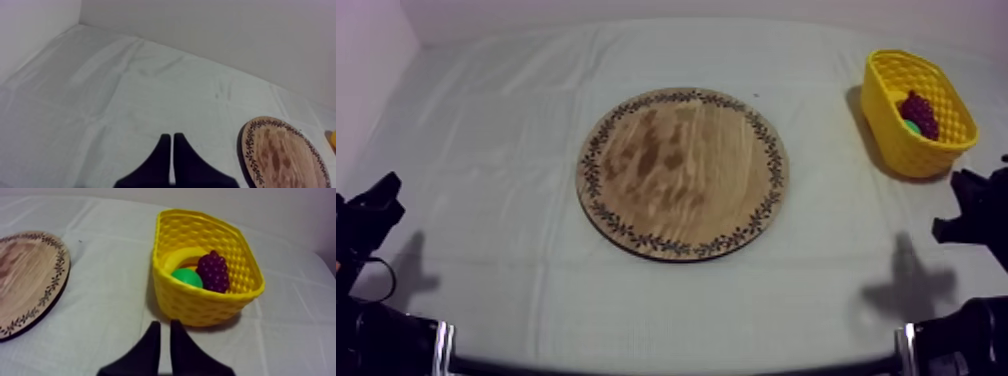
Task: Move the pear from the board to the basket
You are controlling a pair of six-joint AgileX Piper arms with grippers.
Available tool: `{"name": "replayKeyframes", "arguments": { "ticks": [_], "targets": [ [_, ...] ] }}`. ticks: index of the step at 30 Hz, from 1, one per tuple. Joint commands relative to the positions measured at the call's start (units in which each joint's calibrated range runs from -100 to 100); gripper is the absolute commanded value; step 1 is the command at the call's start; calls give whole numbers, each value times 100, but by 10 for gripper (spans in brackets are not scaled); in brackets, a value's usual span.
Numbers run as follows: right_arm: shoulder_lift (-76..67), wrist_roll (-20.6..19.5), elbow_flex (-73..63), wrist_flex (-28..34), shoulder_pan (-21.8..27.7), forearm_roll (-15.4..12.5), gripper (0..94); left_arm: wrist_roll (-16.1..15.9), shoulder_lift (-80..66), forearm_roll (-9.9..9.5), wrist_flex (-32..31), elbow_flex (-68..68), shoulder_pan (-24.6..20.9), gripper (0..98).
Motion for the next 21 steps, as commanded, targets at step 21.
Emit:
{"name": "replayKeyframes", "arguments": {
  "ticks": [21],
  "targets": [
    [-486, -198, 131, 256, -35, 4, 6, -1, 0, -2, -1, 0, 2, 1]
  ]
}}
